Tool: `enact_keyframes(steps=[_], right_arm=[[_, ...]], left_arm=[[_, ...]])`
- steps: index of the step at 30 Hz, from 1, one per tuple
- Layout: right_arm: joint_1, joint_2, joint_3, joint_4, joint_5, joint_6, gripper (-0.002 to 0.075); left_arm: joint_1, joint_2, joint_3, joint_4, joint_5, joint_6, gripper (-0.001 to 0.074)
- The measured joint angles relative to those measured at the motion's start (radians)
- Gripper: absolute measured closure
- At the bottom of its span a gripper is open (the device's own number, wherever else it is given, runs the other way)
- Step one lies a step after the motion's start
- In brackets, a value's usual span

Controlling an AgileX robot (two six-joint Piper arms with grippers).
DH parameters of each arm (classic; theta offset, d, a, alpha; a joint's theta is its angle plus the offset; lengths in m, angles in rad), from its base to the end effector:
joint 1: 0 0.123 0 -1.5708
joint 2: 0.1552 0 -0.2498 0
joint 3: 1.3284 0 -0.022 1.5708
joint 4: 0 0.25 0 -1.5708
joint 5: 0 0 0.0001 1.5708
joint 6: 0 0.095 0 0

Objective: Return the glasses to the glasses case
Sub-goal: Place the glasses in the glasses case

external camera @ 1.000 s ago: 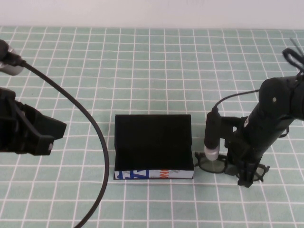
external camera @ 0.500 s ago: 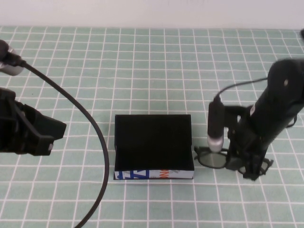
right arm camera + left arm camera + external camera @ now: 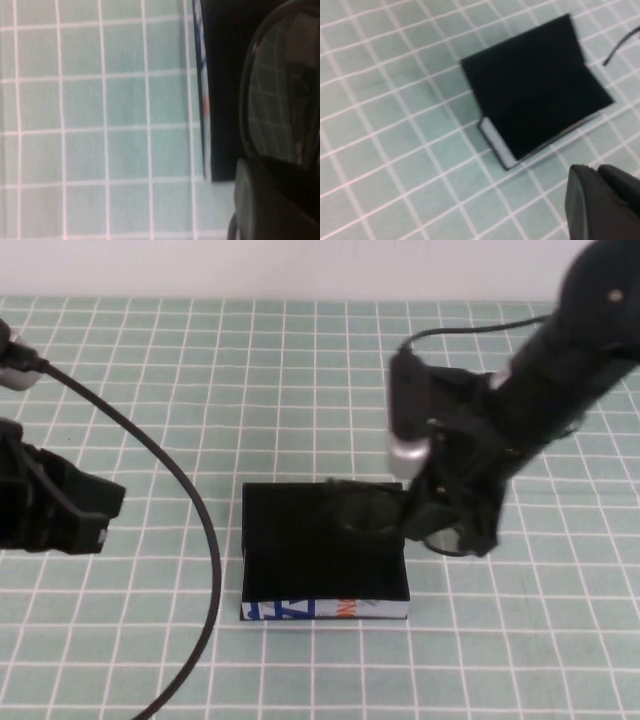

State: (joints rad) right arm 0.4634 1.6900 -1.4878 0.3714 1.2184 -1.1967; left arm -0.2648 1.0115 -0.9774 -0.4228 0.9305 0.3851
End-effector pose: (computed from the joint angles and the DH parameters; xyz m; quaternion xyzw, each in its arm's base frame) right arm 0.2910 0.1816 0.2703 -0.6913 0.6901 0.1260 0.1730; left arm 0.1950 -0.0853 0.3215 0.2360 0.8908 -0.1805 0.3437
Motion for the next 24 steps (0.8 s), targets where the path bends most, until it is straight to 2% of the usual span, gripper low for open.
enact_keyframes(steps=[9, 24], right_arm=[[0.116, 0.184, -0.177, -0.05, 0.004, 0.045, 0.0651], [0.131, 0.361, -0.202, -0.033, 0.004, 0.015, 0.0651]], left_arm=[[0.0, -0.025, 0.0, 0.129, -0.015, -0.086, 0.0737], [0.0, -0.062, 0.0, 0.177, -0.005, -0.127, 0.0737]])
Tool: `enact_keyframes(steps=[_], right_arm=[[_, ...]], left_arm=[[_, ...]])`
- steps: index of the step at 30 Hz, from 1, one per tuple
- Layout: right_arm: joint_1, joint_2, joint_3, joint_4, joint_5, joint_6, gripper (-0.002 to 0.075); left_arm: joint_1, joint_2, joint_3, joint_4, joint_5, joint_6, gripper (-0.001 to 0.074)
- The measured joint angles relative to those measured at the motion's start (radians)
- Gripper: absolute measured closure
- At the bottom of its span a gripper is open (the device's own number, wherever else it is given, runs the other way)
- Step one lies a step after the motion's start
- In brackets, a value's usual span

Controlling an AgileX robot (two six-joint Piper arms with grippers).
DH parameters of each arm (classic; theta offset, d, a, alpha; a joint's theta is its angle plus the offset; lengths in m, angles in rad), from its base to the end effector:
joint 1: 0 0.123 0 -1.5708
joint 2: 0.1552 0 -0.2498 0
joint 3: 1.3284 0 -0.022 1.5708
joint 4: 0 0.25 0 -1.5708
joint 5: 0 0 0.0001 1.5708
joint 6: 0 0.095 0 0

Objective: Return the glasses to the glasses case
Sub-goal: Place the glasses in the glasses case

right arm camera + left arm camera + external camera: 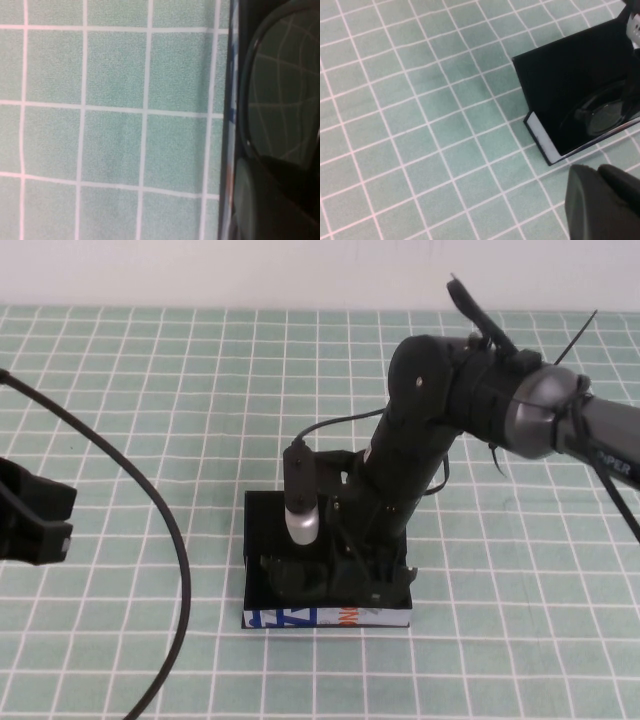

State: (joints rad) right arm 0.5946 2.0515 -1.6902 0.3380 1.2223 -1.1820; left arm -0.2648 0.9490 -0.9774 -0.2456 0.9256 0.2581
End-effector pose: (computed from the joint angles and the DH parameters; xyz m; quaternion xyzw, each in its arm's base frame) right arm 0.3175 0.2505 0.1876 -0.7319 0.6613 0.1426 0.0814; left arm 0.1868 -0.0698 0.3302 0.2072 0.8985 -0.1195 0.3681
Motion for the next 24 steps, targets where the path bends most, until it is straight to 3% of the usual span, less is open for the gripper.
enact_keyframes(steps=[18, 21, 24], right_arm=[[0.0, 0.02, -0.004, 0.006, -0.016, 0.038, 0.0649], [0.0, 0.02, -0.004, 0.008, -0.016, 0.038, 0.0608], [0.0, 0.02, -0.004, 0.01, -0.024, 0.045, 0.052]], left_arm=[[0.0, 0.0, 0.0, 0.013, 0.002, -0.002, 0.0737], [-0.011, 0.0, 0.0, 0.015, 0.002, -0.002, 0.0737], [-0.012, 0.0, 0.0, 0.015, 0.004, -0.002, 0.0737]])
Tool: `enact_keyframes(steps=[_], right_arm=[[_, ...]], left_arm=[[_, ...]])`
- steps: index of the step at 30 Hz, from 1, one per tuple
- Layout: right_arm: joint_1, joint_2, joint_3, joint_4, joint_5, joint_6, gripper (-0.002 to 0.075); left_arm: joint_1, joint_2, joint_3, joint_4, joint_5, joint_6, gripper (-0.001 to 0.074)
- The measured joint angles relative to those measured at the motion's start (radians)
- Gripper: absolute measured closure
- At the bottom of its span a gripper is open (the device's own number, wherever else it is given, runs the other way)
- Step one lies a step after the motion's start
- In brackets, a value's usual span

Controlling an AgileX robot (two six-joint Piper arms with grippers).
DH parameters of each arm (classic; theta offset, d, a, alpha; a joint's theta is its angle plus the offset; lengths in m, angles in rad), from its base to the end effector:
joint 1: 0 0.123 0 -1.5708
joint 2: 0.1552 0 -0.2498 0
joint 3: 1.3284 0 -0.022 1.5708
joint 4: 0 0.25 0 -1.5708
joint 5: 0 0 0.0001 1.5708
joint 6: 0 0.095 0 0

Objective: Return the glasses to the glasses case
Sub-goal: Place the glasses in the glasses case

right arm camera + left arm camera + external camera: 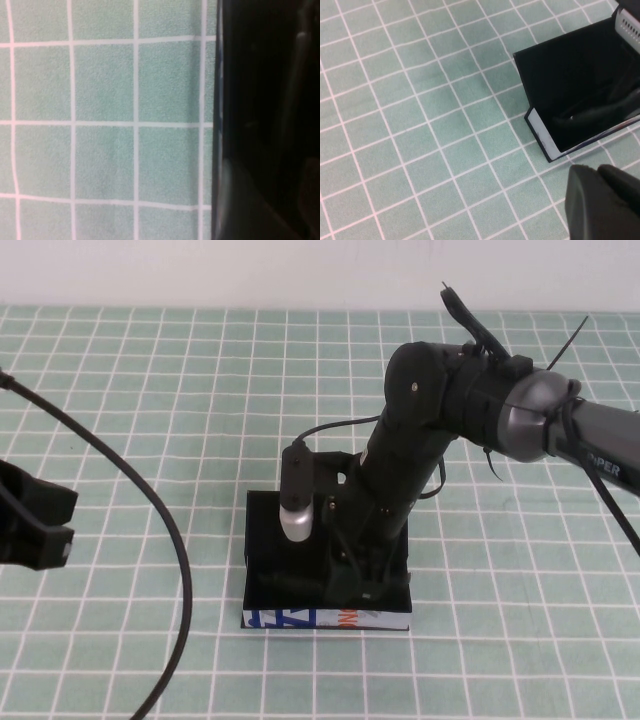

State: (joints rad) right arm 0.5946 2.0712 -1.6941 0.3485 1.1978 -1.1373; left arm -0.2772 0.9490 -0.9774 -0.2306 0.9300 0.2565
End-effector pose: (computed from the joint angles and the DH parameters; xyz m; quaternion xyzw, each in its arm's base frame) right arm 0.3206 0.2533 0.1810 -0.7130 0.6805 0.1470 0.0833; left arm 0.1860 -0.0710 0.3296 0.2146 0.8984 -0.1149 0.3656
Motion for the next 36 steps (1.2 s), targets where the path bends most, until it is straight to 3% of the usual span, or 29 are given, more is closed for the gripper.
enact_keyframes(steps=[4, 10, 15, 18, 21, 36], right_arm=[[0.0, 0.0, 0.0, 0.001, -0.014, 0.023, 0.0425], [0.0, 0.0, 0.0, 0.002, -0.027, 0.037, 0.0408], [0.0, -0.043, 0.0, 0.002, -0.037, 0.038, 0.0491], [0.0, -0.08, 0.0, 0.004, -0.018, 0.038, 0.0638], [0.0, -0.101, -0.002, 0.013, 0.011, 0.038, 0.0708], [0.0, -0.101, 0.188, -0.077, 0.014, 0.039, 0.0737]], left_arm=[[0.0, 0.0, 0.0, 0.0, 0.0, 0.0, 0.0737], [0.0, 0.0, 0.0, 0.0, 0.004, 0.0, 0.0737], [0.0, 0.0, 0.0, 0.0, 0.006, 0.0, 0.0737], [0.0, 0.0, 0.0, 0.0, 0.006, 0.0, 0.0737], [0.0, 0.0, 0.0, 0.0, 0.008, 0.0, 0.0737], [0.0, 0.0, 0.0, 0.002, 0.008, 0.0, 0.0737]])
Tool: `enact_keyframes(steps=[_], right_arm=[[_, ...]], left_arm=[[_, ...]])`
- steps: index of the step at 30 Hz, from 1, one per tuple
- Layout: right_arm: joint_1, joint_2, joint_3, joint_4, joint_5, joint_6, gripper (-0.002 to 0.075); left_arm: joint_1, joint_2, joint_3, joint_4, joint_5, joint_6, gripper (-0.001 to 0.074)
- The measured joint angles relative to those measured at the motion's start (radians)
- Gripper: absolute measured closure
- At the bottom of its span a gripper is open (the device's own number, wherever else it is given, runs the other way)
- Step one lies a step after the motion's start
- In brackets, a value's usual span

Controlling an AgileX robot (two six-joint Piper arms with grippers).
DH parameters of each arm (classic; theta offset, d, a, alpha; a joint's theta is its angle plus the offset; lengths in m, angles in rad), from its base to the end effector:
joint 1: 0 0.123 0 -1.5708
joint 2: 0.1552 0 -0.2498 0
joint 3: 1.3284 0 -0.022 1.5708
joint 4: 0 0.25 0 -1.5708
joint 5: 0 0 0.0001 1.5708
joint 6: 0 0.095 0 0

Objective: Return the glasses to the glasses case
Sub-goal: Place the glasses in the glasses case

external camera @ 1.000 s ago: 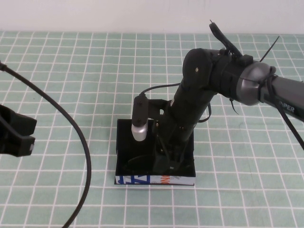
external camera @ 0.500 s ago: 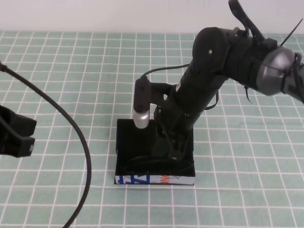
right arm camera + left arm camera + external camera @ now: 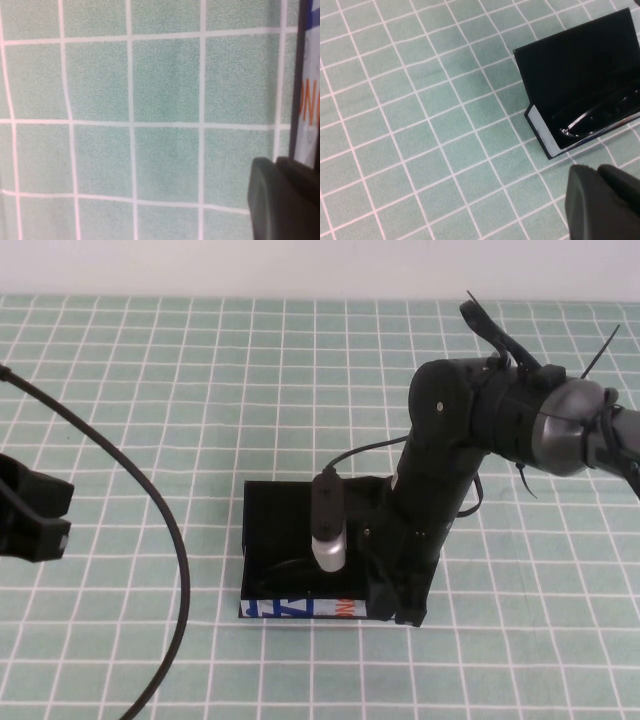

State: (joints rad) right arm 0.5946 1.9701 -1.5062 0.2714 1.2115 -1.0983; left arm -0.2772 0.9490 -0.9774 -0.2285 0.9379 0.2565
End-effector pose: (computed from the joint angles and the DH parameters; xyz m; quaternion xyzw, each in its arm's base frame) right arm 0.2944 0.2279 0.1719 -0.7098 0.6930 0.1244 0.0231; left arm 0.1855 -0.0708 0.3291 0.2157 0.8997 -0.1140 0.3620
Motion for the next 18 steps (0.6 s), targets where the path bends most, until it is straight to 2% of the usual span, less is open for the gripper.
enact_keyframes(steps=[18], right_arm=[[-0.041, 0.028, 0.0, 0.036, -0.083, 0.011, 0.0737]], left_arm=[[0.0, 0.0, 0.0, -0.002, 0.004, 0.0, 0.0737]])
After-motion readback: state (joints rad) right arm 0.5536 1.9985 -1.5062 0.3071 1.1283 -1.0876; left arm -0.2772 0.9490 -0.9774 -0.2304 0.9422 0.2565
